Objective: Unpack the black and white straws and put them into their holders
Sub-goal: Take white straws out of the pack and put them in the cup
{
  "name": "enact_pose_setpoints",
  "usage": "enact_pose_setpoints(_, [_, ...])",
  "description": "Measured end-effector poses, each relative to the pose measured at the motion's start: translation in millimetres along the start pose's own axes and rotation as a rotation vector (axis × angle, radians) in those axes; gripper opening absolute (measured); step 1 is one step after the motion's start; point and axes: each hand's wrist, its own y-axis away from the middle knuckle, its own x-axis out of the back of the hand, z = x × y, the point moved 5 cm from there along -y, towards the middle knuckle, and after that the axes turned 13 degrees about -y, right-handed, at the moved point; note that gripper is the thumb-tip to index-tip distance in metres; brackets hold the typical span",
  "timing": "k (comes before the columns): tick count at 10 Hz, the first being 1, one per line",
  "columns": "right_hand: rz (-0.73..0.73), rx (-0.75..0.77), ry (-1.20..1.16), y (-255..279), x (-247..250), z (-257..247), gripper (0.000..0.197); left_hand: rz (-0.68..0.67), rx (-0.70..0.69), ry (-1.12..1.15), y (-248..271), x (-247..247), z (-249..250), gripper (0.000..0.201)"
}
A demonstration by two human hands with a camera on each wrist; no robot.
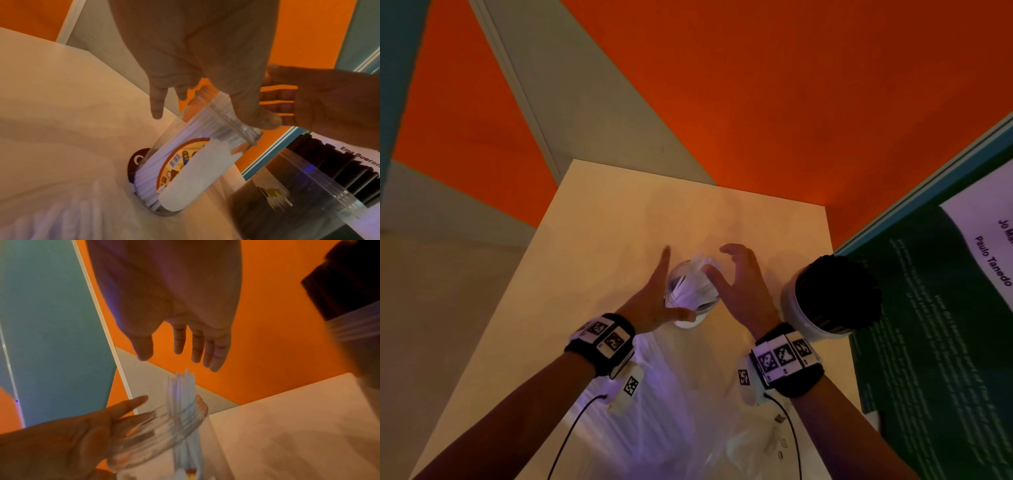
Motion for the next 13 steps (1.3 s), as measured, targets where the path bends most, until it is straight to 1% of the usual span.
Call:
enact_pose_setpoints(1, [0.078, 0.057, -0.004, 32, 12, 2, 0.016, 0.183, 0.026, -0.098, 20, 11, -3, 0.137])
enact_pose_setpoints(2, [-0.193, 0.029, -0.060, 75, 17, 3, 0.029, 0.328, 0.035, -0.264, 57, 9, 0, 0.112])
enact_pose_setpoints(3, [-0.746, -0.277, 0.081, 133, 9, 16, 0.033, 0.123, -0.047, -0.484, 93, -24, 15, 0.058])
enact_pose_setpoints(4, [-1.165, -0.606, 0.230, 197, -2, 47, 0.030, -0.298, -0.096, -0.698, 126, -83, 23, 0.056])
enact_pose_setpoints(5, [-1.205, -0.795, 0.094, 234, -28, 67, 0.031, -0.473, -0.118, -0.824, 145, -121, 26, 0.056])
enact_pose_setpoints(6, [-0.858, -0.660, -0.009, 231, -56, 62, 0.026, -0.431, -0.105, -0.813, 150, -124, 33, 0.031])
enact_pose_setpoints(7, [-0.520, -0.476, -0.025, 222, -78, 55, 0.024, -0.355, -0.112, -0.712, 155, -115, 44, 0.021])
enact_pose_setpoints(8, [-0.383, -0.451, 0.045, 220, -98, 57, 0.028, -0.319, -0.117, -0.649, 161, -103, 50, 0.016])
enact_pose_setpoints(9, [-0.334, -0.413, 0.130, 220, -109, 63, 0.034, -0.258, -0.100, -0.591, 168, -91, 52, 0.020])
enact_pose_setpoints(10, [-0.347, -0.429, 0.236, 223, -124, 65, 0.034, -0.240, -0.078, -0.556, 175, -84, 53, 0.020])
enact_pose_setpoints(11, [-0.371, -0.419, 0.296, 223, -127, 62, 0.038, -0.228, -0.083, -0.524, 181, -80, 54, 0.016])
enact_pose_setpoints(12, [-0.415, -0.378, 0.432, 223, -130, 58, 0.039, -0.217, -0.072, -0.498, 184, -77, 53, 0.015])
enact_pose_setpoints(13, [-0.476, -0.379, 0.540, 224, -132, 56, 0.042, -0.202, -0.074, -0.492, 187, -76, 50, 0.014])
